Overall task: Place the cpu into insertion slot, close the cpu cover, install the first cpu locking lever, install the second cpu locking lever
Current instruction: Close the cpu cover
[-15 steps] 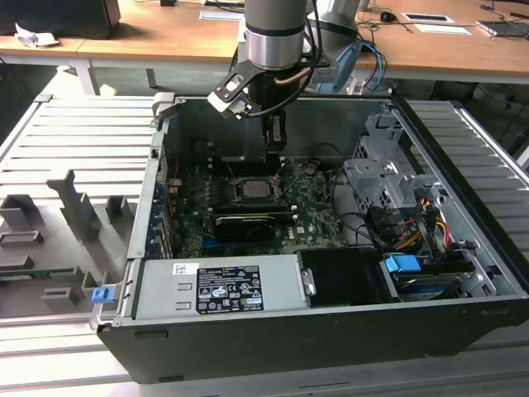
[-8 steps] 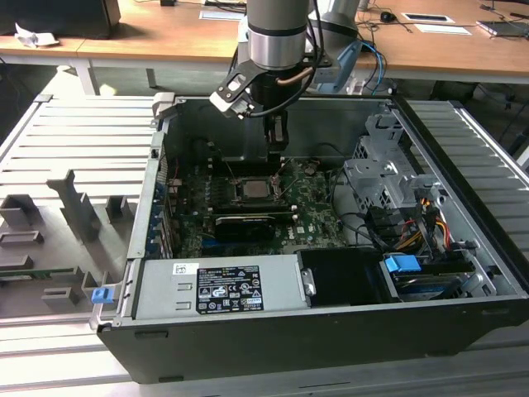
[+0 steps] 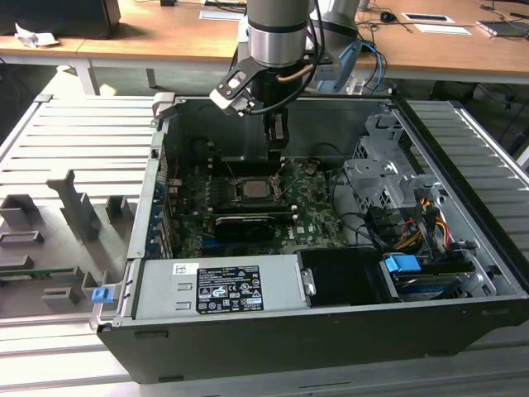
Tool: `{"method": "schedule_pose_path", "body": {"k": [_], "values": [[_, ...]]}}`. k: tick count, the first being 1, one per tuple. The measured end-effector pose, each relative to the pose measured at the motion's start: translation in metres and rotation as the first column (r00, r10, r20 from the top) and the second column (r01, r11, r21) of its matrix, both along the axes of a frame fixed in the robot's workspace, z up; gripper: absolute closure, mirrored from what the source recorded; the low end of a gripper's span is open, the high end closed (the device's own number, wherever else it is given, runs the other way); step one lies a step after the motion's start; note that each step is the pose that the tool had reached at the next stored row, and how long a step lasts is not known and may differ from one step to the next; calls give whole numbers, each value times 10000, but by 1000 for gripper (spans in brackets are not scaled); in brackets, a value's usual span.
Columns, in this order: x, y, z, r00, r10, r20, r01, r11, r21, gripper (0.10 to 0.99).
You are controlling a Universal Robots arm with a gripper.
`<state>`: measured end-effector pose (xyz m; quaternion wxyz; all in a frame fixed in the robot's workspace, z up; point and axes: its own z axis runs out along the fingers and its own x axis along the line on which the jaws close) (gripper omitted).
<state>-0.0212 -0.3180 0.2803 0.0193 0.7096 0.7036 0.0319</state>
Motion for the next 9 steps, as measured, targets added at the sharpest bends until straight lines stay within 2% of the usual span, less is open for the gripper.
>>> {"method": "schedule_pose_path", "body": {"k": [9], "values": [[10, 0, 93, 10000, 0, -1, 0, 10000, 1, 980]]}}
